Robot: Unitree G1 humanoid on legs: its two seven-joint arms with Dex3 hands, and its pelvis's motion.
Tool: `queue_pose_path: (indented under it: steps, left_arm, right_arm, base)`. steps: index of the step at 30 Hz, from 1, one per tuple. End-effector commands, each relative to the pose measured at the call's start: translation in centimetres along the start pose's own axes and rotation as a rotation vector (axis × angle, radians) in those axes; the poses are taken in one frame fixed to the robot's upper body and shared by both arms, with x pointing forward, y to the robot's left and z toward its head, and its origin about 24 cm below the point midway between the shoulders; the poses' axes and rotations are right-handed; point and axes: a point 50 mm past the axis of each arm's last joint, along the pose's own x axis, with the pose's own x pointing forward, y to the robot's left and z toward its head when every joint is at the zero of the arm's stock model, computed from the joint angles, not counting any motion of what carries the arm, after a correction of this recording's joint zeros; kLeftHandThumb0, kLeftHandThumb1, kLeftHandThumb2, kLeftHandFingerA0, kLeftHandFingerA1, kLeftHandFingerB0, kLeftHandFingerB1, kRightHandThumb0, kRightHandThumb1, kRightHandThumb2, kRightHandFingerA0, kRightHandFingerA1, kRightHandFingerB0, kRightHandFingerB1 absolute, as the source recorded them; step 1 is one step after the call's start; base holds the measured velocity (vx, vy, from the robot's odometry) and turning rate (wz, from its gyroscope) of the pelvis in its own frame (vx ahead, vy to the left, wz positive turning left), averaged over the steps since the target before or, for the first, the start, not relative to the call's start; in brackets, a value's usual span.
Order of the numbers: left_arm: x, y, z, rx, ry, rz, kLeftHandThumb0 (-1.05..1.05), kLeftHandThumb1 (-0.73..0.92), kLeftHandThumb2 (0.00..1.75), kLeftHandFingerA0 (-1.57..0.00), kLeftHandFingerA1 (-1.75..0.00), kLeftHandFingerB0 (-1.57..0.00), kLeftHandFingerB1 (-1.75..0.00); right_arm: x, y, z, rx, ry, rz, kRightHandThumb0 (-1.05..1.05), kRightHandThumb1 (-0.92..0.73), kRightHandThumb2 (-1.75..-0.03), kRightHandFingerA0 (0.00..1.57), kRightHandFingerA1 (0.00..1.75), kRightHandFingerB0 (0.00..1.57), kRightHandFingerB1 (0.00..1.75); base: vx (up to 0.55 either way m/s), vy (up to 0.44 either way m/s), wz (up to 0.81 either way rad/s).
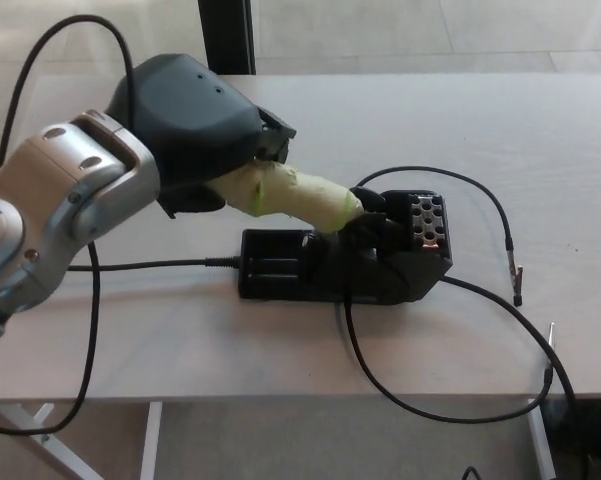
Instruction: Use the left hand of the robot to grab the soldering gun kept on the middle of the table and pull it out of its base and keep it on the left side of the base
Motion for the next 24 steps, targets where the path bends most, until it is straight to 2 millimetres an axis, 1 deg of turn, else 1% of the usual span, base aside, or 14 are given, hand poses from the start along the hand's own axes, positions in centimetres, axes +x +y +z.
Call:
queue_pose_path:
  steps: [1,4,5,9,10,11,12,13,16,18,20,21,22,24]
  left_arm:
    - [-1.1,-1.1,-0.2,-0.018,-0.107,0.378,-0.21,0.47,1.01,-1.21,-1.33,-0.93,-1.11]
    - [-1.2,-1.0,-0.3,-0.025,-0.107,0.409,-0.21,0.48,1.07,-1.23,-1.39,-0.96,-1.2]
    - [-1.2,-0.8,-0.4,-0.039,-0.106,0.41,-0.16,0.51,1.04,-0.92,-1.75,-0.77,-1.45]
    - [-1.4,-0.6,-0.7,-0.089,-0.081,0.384,-0.16,0.51,1.14,-0.93,-1.75,-0.72,-1.5]
    - [-1.6,-0.5,-1.0,-0.09,-0.071,0.389,-0.23,0.49,1.15,-1.22,-1.4,-0.88,-1.16]
    - [-1.8,-0.4,-1.2,-0.116,-0.067,0.386,-0.15,0.49,1.16,-0.92,-1.75,-0.71,-1.47]
    - [-1.9,-0.3,-1.4,-0.128,-0.064,0.398,-0.16,0.51,1.11,-0.92,-1.74,-0.75,-1.37]
    - [-2.2,-0.3,-1.8,-0.141,-0.046,0.399,-0.24,0.51,1.12,-1.21,-1.35,-0.9,-1.11]
    - [-2.9,-0.3,-2.6,-0.135,-0.017,0.398,-0.15,0.51,1.08,-0.9,-1.74,-0.72,-1.5]
    - [-3.7,-0.5,-3.3,-0.128,-0.002,0.409,-0.13,0.44,1.05,-1.22,-1.38,-0.97,-1.22]
    - [-4.5,-0.7,-4.1,-0.136,0.012,0.424,-0.14,0.46,1.09,-1.25,-1.41,-0.96,-1.23]
    - [-4.6,-0.6,-4.3,-0.13,0.016,0.418,-0.11,0.5,1.06,-0.9,-1.75,-0.71,-1.55]
    - [-4.9,-0.5,-4.6,-0.122,0.025,0.408,-0.11,0.5,1.06,-0.9,-1.75,-0.71,-1.55]
    - [-6.5,-0.4,-6.4,-0.099,0.08,0.407,-0.13,0.44,1.07,-1.23,-1.38,-0.98,-1.22]
  right_arm:
    - [-0.2,-1.8,1.5,-0.015,-0.064,-0.064,-0.53,-0.66,-0.6,0.51,0.71,0.31,0.34]
    - [-0.2,-1.8,1.3,-0.011,-0.059,-0.07,-0.51,-0.66,-0.6,0.53,0.7,0.32,0.32]
    - [-0.2,-1.8,1.3,-0.009,-0.057,-0.072,-0.51,-0.66,-0.6,0.54,0.73,0.31,0.32]
    - [-0.2,-1.8,1.2,0.004,-0.056,-0.073,-0.51,-0.66,-0.6,0.57,0.7,0.31,0.32]
    - [-0.2,-1.8,1.2,-0.001,-0.054,-0.079,-0.57,-0.52,-0.88,0.56,0.72,0.23,0.47]
    - [-0.2,-1.8,1.2,0.005,-0.052,-0.077,-0.59,-0.53,-0.86,0.59,0.72,0.25,0.46]
    - [-0.2,-1.8,1.2,0.005,-0.052,-0.08,-0.59,-0.53,-0.86,0.6,0.72,0.25,0.46]
    - [-0.2,-1.8,1.2,0.012,-0.049,-0.081,-0.5,-0.65,-0.6,0.65,0.67,0.31,0.33]
    - [-0.2,-1.8,1.2,0.016,-0.047,-0.083,-0.57,-0.54,-0.85,0.61,0.71,0.25,0.46]
    - [-0.2,-1.8,1.2,0.012,-0.049,-0.081,-0.51,-0.66,-0.6,0.63,0.65,0.31,0.33]
    - [-0.3,-2.2,1.1,0.008,-0.043,-0.092,-0.52,-0.65,-0.6,0.64,0.65,0.31,0.33]
    - [-0.3,-2.3,1.1,0.008,-0.044,-0.093,-0.52,-0.65,-0.6,0.64,0.68,0.31,0.33]
    - [-0.3,-2.3,1.2,0.005,-0.044,-0.094,-0.52,-0.65,-0.6,0.64,0.68,0.31,0.33]
    - [-0.3,-2.3,1.2,0.005,-0.045,-0.09,-0.53,-0.65,-0.59,0.64,0.68,0.33,0.34]
  base:
    - [0.0,0.0,0.0]
    - [0.0,0.0,0.0]
    - [0.0,0.0,0.0]
    - [0.0,0.0,0.0]
    - [0.0,0.0,0.0]
    - [0.0,0.0,0.0]
    - [0.0,0.0,0.0]
    - [0.0,0.0,0.0]
    - [0.0,0.0,0.0]
    - [0.0,0.0,0.0]
    - [0.0,0.0,0.0]
    - [0.0,0.0,0.0]
    - [0.0,0.0,0.0]
    - [0.0,0.0,0.0]
